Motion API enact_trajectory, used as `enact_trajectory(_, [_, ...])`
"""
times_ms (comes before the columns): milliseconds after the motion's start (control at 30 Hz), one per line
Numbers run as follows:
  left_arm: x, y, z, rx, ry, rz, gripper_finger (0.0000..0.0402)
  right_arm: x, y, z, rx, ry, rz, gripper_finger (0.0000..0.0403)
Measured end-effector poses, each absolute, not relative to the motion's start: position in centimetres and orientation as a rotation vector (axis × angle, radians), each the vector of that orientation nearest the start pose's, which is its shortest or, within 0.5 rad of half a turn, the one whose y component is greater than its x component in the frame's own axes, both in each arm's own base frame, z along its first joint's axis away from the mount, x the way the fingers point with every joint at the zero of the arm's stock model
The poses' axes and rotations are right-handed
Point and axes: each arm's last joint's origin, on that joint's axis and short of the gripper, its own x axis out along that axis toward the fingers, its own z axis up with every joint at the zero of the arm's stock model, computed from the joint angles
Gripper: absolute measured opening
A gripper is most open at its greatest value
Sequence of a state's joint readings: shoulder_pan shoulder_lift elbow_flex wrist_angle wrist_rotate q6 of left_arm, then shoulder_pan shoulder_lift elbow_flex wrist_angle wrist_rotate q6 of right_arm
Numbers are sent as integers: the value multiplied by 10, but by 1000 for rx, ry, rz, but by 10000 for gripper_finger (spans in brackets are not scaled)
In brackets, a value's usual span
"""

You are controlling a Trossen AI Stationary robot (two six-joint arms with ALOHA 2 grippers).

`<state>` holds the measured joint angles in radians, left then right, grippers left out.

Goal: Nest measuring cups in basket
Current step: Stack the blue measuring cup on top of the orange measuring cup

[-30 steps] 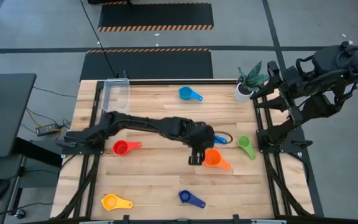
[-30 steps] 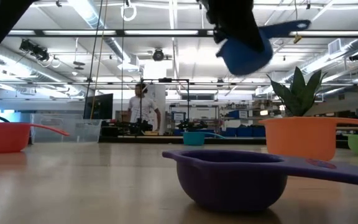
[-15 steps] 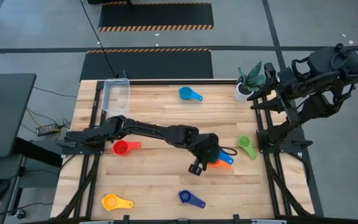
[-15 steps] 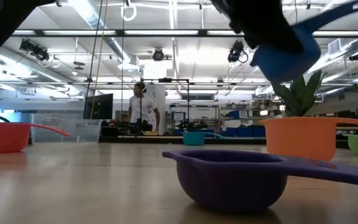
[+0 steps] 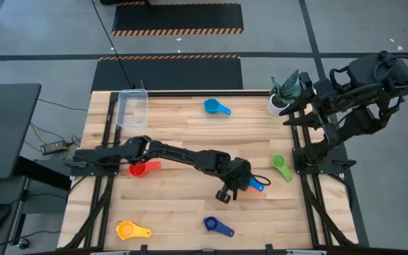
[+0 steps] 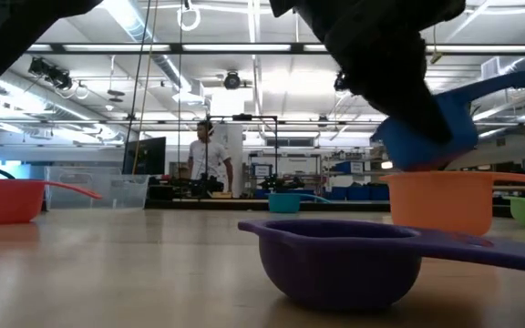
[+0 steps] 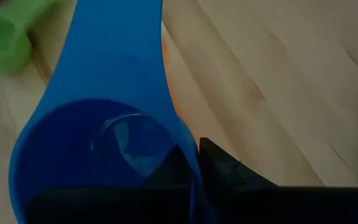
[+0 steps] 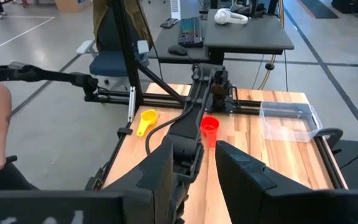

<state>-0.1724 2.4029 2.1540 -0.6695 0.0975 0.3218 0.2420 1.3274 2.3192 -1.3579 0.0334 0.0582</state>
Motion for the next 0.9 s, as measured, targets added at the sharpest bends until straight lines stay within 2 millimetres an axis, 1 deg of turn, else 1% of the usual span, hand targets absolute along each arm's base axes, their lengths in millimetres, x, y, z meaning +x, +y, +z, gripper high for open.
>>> enact_trajectory(167, [521, -94, 186, 334, 906, -396, 20, 128, 31, 563, 7, 370, 196, 129])
enact_trajectory(267, [519, -93, 183, 337, 930, -398, 26, 128, 31, 563, 7, 370, 195, 129])
enact_trajectory(467, [521, -96, 185, 340, 905, -399, 90, 128, 31, 563, 7, 370, 196, 129])
enact_trajectory(567, [520, -96, 187, 339, 899, -398, 115, 128, 31, 563, 7, 370, 196, 129])
enact_trajectory(667, [519, -95, 193, 295, 901, -370, 136, 128, 31, 563, 7, 369, 196, 129])
enact_trajectory(733, [517, -94, 201, 299, 905, -347, 146, 128, 31, 563, 7, 369, 196, 129])
enact_trajectory(900, [514, -93, 235, 345, 861, -336, 154, 128, 31, 562, 19, 375, 194, 129])
